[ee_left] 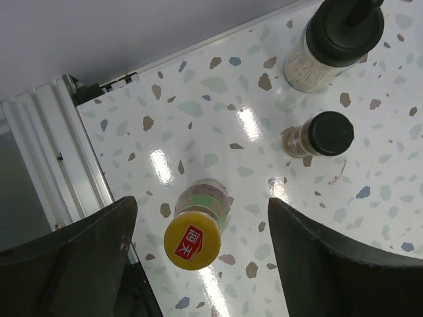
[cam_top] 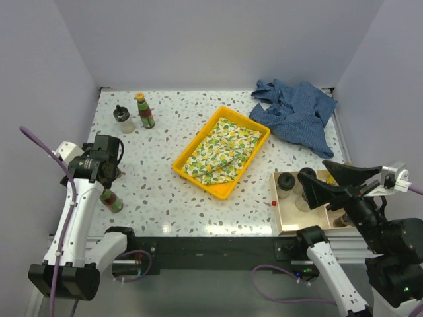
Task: Organize the condiment bottles
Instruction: Pick up the bottle from the center of the board.
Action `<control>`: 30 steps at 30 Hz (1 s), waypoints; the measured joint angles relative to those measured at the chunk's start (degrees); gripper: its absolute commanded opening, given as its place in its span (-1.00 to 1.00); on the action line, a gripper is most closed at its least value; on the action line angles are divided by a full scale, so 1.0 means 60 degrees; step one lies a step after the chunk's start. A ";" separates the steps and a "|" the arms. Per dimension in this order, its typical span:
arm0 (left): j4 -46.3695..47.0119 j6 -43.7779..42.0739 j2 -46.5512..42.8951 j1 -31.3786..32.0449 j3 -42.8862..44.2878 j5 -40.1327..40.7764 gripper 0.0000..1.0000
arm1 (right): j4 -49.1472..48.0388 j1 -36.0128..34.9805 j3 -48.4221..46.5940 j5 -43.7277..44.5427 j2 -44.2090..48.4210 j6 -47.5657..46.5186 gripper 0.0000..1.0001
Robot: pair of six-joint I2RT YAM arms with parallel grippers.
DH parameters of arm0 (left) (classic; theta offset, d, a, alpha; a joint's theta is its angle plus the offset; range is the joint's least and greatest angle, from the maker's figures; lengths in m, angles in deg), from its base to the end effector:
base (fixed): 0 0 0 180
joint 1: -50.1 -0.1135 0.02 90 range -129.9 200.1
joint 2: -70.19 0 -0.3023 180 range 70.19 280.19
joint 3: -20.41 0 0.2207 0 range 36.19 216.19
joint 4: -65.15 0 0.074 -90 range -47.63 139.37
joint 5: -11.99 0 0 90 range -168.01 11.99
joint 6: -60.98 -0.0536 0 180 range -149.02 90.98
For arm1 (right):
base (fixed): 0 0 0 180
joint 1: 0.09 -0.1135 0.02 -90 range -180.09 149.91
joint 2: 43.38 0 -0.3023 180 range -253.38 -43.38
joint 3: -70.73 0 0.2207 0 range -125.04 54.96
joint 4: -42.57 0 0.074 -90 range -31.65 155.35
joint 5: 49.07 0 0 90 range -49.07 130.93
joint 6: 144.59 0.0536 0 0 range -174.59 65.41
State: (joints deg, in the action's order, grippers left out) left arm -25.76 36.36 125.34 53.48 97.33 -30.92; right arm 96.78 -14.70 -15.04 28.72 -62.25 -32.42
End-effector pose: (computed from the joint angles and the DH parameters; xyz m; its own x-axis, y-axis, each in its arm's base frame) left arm 0.0937 0.0338 0.3402 -0.1884 -0.6089 -0.7705 -0.9398 0.3396 -0.0386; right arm -0.0572 -0.0032 0.4420 0.0285 0.3886 -0.9210 -0.4934 0.8067 0.3251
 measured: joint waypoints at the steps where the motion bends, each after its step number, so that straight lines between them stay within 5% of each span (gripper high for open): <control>1: 0.0007 -0.0007 0.0015 0.0000 -0.0124 -0.0120 0.64 | 0.0004 0.0000 0.0000 0.0000 0.0000 -0.0015 0.97; 5: 0.0000 0.0004 -0.0018 0.0000 -0.0550 -0.0368 0.45 | 0.0004 0.0000 0.0000 0.0000 0.0000 -0.0036 0.97; 8: 0.0004 0.0091 -0.0044 0.0000 -0.0798 -0.0525 0.04 | 0.0004 0.0000 0.0000 0.0000 0.0000 -0.0058 0.97; 13: 0.0153 0.0109 -0.0066 0.0000 -0.0998 -0.0718 -0.98 | 0.0007 0.0000 0.0000 -0.0004 0.0000 -0.0062 0.97; 23: 0.0470 -0.1035 -0.0484 0.0055 -0.0994 -0.1599 -1.00 | -0.0007 0.0000 0.0004 -0.0025 0.0000 -0.0055 0.97; 30: 0.1198 -0.2619 -0.1202 0.1479 -0.0987 -0.2943 -1.00 | -0.0127 0.0000 0.0211 -0.0149 0.0000 0.0011 0.97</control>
State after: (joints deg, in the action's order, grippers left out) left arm -18.57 20.65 118.13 62.35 91.41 -48.58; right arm 96.02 -14.70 -13.77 27.82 -62.25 -32.35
